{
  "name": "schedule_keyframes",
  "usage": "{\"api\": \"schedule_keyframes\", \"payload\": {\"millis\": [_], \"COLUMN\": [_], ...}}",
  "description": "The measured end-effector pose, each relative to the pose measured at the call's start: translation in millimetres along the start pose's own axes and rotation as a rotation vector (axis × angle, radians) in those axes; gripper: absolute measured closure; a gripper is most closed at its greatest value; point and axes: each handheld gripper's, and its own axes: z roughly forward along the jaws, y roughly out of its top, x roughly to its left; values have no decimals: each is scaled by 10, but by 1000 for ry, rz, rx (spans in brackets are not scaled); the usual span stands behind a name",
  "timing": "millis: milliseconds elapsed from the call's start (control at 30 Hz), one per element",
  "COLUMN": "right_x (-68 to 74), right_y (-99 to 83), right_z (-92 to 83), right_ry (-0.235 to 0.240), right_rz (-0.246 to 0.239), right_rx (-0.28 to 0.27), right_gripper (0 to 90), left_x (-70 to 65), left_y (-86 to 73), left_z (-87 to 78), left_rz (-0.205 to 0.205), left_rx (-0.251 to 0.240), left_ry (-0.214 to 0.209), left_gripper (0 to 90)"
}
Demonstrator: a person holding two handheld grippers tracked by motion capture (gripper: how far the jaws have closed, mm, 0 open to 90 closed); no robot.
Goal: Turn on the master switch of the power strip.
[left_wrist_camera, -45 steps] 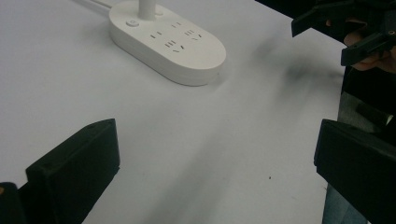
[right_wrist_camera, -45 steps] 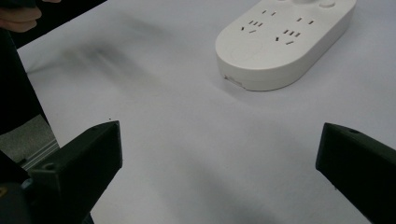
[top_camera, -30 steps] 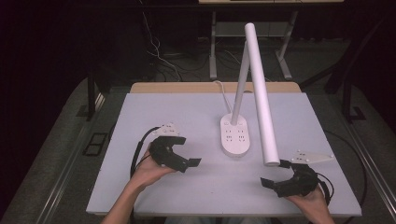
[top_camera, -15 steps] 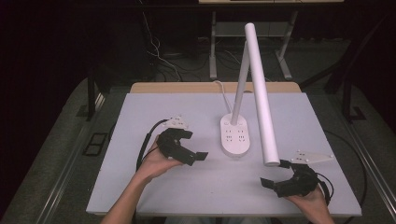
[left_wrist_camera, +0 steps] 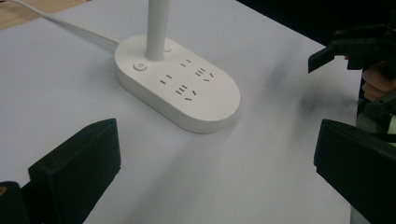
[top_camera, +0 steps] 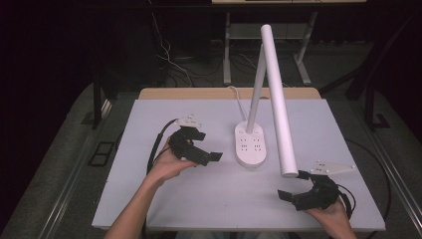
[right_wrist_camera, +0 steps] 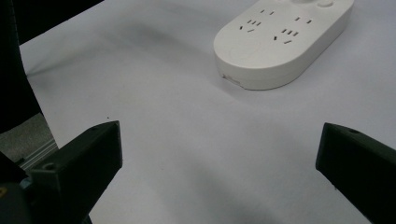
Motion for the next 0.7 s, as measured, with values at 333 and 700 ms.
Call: {"api": "schedule_keyframes", "payload": {"millis": [333,700], "right_x": [-5,-6], "right_y": [-2,-5], "right_z": [-1,-4], "right_ry": [1,3], "right_rz": [-2,-5], "right_rx": [0,-2], "right_gripper": [1,1], "left_x": [71,120], "left_y": [135,344], "left_z": [67,124], "left_rz": [7,38], "left_rx": [26,45], "left_ry": [5,8], "left_gripper": [0,4]}}
